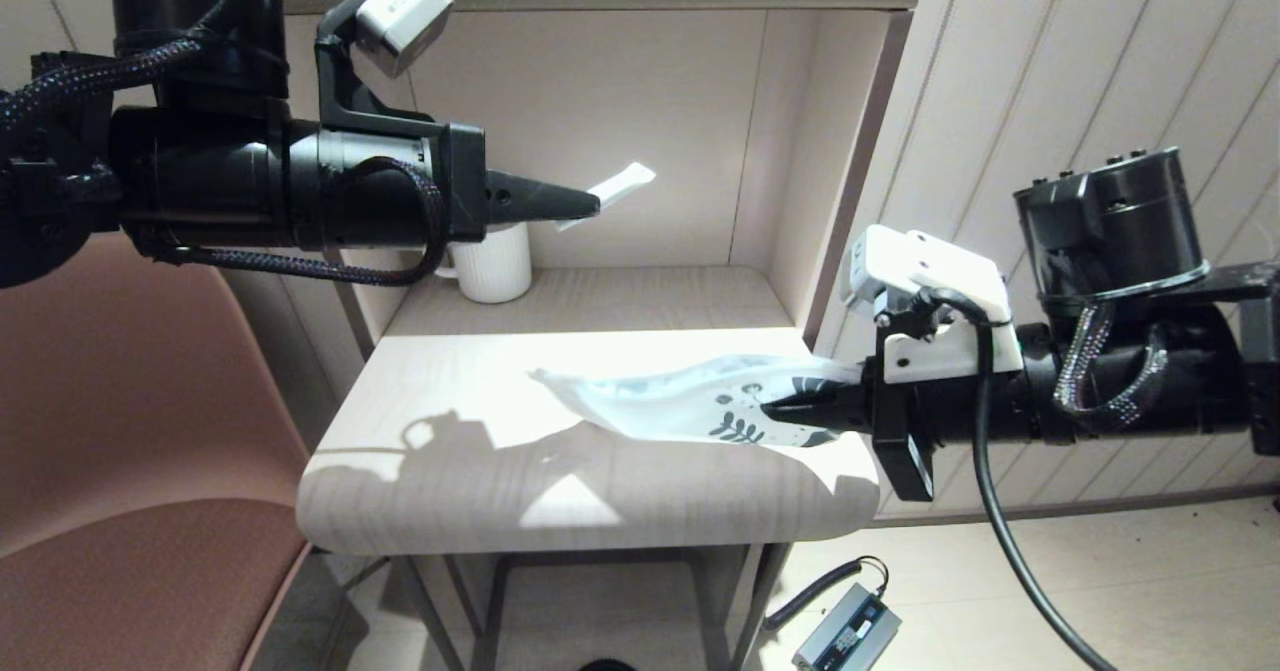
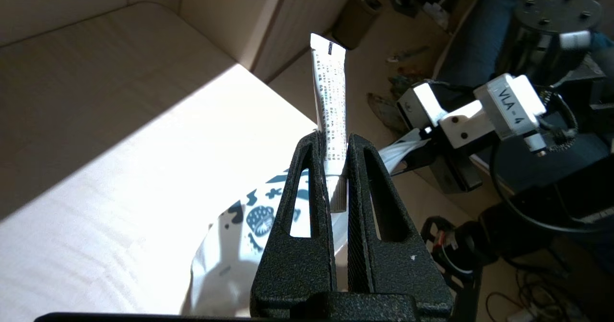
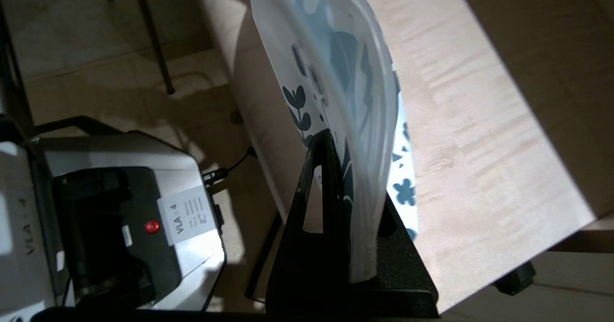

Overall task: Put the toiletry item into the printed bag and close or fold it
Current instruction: Place the toothpaste in the storage bag

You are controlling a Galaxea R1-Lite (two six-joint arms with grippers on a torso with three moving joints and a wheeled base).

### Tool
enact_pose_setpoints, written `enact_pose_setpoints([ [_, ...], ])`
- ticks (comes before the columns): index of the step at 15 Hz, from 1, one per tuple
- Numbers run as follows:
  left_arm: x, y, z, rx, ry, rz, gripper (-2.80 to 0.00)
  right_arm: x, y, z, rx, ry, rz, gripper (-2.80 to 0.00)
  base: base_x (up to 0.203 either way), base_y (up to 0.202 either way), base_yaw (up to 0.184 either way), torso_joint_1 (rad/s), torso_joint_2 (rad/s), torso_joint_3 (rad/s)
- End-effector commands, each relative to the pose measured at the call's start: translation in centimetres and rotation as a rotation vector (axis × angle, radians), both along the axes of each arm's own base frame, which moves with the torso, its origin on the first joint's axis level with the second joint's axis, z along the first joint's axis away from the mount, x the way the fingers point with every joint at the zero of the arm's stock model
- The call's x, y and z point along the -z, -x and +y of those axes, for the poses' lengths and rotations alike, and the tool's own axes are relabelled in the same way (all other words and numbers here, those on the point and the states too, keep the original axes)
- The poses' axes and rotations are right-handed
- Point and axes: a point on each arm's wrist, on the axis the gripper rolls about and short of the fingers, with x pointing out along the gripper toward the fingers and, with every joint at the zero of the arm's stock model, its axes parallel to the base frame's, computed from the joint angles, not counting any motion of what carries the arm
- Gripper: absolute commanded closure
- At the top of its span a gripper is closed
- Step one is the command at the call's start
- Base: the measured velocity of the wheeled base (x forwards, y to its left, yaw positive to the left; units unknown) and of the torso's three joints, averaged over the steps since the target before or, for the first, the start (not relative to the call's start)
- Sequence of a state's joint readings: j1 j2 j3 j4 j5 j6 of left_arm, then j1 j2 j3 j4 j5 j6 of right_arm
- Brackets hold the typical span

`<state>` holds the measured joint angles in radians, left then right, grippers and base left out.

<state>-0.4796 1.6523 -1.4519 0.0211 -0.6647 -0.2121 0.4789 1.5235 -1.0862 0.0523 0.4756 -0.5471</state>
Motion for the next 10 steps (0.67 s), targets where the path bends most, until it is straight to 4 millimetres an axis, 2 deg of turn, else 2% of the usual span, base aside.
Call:
enact_pose_setpoints([
  [1, 0.5, -0.2, -0.1, 0.023, -0.005, 0.02, 0.0, 1.0, -0.5, -0.1, -0.04, 0.036, 0.036, 0.0, 0.0, 0.0, 0.0, 0.0, 0.0, 0.0],
  [3, 0.9, -0.2, -0.1, 0.035, -0.013, 0.023, 0.0, 2.1, -1.9, -0.3, -0.047, 0.068, 0.043, 0.0, 0.0, 0.0, 0.0, 0.0, 0.0, 0.0],
  [5, 1.6, -0.2, 0.0, 0.039, -0.042, 0.007, 0.0, 1.9, -2.9, -0.1, -0.046, 0.064, 0.028, 0.0, 0.0, 0.0, 0.0, 0.0, 0.0, 0.0],
  [7, 1.8, -0.3, 0.0, 0.04, -0.043, 0.006, 0.0, 0.3, -3.4, -0.6, -0.027, 0.036, -0.021, 0.0, 0.0, 0.0, 0.0, 0.0, 0.0, 0.0],
  [10, 1.0, -0.3, 0.0, 0.039, -0.03, -0.023, 0.0, -2.2, -2.4, -1.1, -0.026, -0.002, -0.098, 0.0, 0.0, 0.0, 0.0, 0.0, 0.0, 0.0],
])
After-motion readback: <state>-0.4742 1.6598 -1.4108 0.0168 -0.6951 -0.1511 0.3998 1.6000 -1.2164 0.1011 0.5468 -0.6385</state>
